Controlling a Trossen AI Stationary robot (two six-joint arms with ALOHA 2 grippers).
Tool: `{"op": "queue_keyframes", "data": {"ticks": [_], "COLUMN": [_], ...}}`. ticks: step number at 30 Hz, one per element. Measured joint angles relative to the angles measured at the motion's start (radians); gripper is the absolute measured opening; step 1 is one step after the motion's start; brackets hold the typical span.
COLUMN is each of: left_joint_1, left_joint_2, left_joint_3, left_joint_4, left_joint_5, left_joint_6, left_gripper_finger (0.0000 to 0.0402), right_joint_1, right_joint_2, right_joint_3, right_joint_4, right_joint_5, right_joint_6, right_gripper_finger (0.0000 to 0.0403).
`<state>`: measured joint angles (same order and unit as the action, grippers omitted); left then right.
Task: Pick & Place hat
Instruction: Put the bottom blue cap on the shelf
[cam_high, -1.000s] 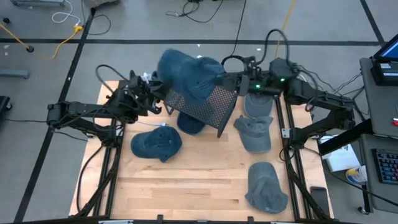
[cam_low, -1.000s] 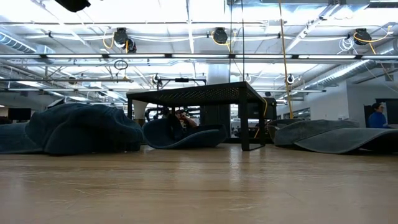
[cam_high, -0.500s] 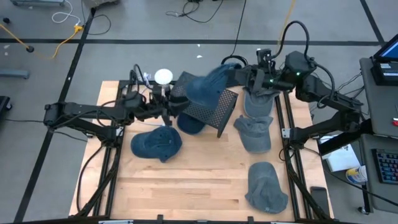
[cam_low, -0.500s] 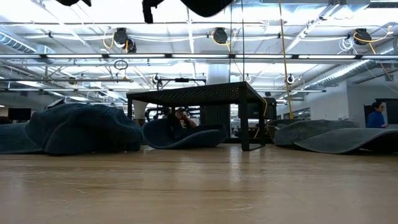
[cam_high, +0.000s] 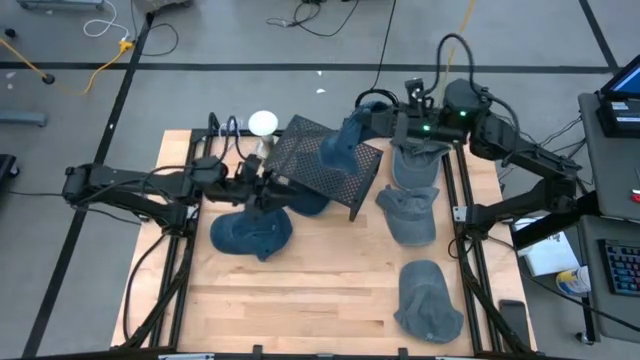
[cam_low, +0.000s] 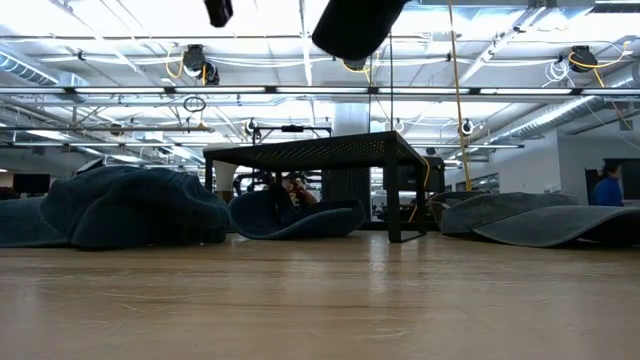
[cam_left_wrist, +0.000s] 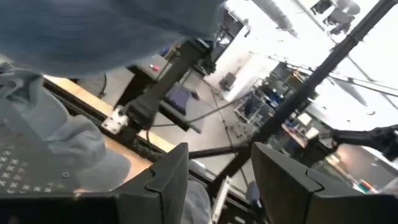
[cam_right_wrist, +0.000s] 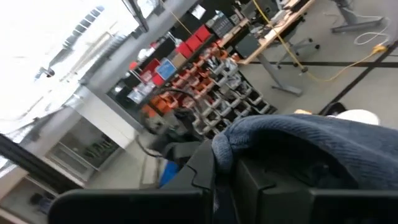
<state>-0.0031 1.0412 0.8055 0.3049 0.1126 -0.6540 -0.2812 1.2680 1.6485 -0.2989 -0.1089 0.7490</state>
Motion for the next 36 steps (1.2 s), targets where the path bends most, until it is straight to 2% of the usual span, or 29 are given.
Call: {"op": "queue_keyframes", "data": {"ticks": [3,11,14,26,36], "left_joint_1": [-0.008,-0.022,-0.030,-0.033,-0.033], "left_joint_2": [-0.043,-0.143,-0.174,-0.265,-0.290], "left_joint_3": [0.000,0.000,0.000,0.000,0.000], "left_joint_4": [-0.042,-0.086,-0.113,-0.152,-0.154], "left_joint_5": [-0.003,0.023,0.027,0.036,0.048], "left_joint_6": [0.001,0.002,0.004,0.003,0.003], "left_gripper_finger": [0.0182,0.0182,0.0182,0.0182,0.0182], "right_joint_1": [-0.015,-0.077,-0.102,-0.142,-0.153], "right_joint_2": [0.036,0.178,0.242,0.484,0.590], "right_joint_3": [0.000,0.001,0.036,0.264,0.313], "right_joint_4": [0.014,0.202,0.217,0.221,0.264], "right_joint_5": [-0.006,-0.131,-0.158,-0.159,-0.161], "right_joint_6": [-0.038,-0.058,-0.069,-0.223,-0.334], "right_gripper_finger": [0.0017,0.0017,0.0017,0.0017,0.0017]}}
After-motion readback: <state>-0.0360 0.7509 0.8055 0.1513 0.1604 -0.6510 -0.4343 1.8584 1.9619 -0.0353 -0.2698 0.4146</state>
